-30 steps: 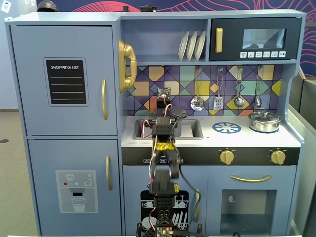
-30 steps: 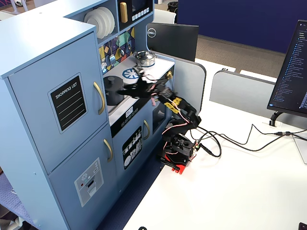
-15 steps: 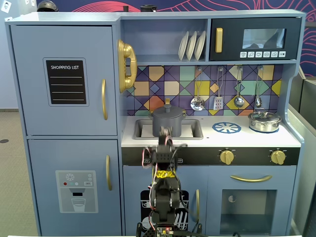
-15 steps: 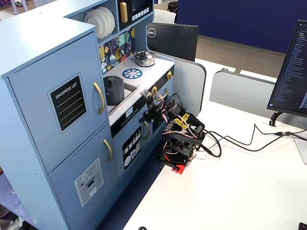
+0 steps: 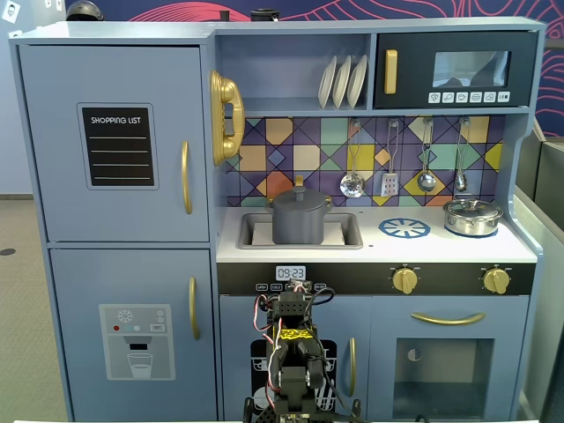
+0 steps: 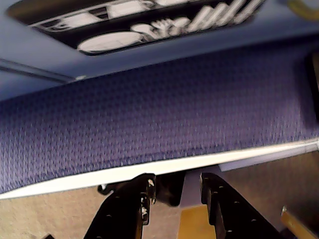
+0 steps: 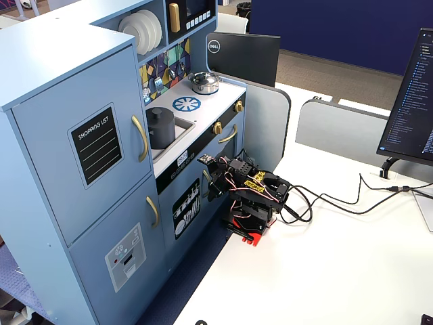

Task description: Pick up the lid from the counter and put it on the gray recipient

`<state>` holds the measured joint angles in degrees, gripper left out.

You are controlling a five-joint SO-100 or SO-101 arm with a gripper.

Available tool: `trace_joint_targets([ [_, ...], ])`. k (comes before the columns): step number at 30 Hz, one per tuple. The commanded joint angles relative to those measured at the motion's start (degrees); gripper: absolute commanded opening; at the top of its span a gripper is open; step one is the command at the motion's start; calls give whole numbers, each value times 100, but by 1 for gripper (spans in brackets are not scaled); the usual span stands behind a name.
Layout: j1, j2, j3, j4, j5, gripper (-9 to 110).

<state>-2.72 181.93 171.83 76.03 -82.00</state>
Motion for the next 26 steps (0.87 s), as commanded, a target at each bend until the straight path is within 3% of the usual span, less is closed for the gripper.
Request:
trace_joint_targets([
  [1, -26, 18, 18, 1160, -492, 2],
  [26, 193, 18, 18, 1160, -448, 5],
])
